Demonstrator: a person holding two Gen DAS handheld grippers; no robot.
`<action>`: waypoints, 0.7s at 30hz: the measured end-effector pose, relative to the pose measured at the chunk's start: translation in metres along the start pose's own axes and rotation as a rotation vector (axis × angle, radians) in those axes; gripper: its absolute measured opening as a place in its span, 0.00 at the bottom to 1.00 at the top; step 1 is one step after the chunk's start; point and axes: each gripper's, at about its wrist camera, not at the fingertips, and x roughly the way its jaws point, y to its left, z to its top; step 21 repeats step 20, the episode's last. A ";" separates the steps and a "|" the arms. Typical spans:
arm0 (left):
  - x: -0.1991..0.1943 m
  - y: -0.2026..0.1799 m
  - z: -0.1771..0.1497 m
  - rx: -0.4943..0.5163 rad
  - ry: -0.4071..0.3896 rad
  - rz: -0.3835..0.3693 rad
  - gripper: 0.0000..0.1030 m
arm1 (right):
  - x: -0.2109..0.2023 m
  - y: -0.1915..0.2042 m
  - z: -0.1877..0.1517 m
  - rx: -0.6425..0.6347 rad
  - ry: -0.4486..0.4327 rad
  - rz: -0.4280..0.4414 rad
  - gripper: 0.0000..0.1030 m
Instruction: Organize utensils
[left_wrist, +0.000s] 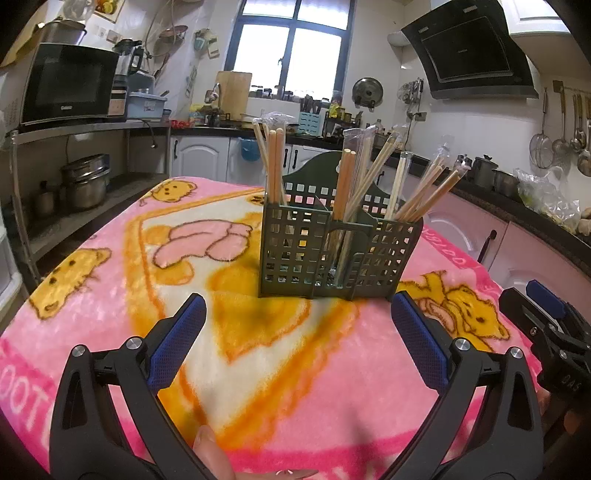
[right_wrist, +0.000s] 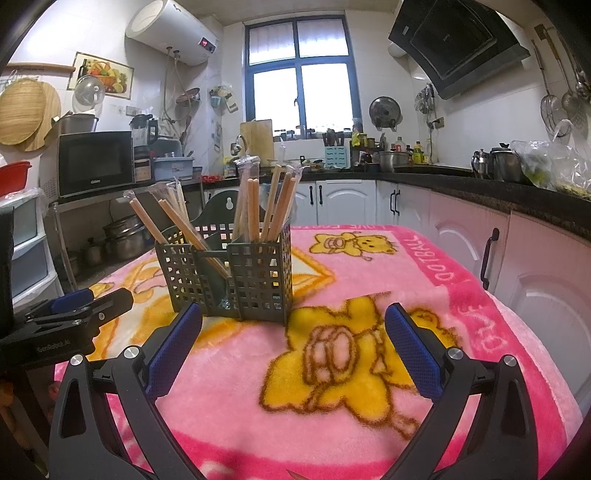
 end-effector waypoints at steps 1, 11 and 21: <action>0.000 -0.001 0.000 0.001 -0.001 0.000 0.90 | -0.001 -0.001 -0.001 0.001 0.002 -0.003 0.94; 0.002 0.001 0.001 -0.007 0.019 -0.007 0.90 | 0.005 -0.020 0.005 0.053 0.065 -0.065 0.94; 0.054 0.075 0.042 -0.001 0.209 0.278 0.90 | 0.073 -0.091 0.020 0.019 0.343 -0.298 0.94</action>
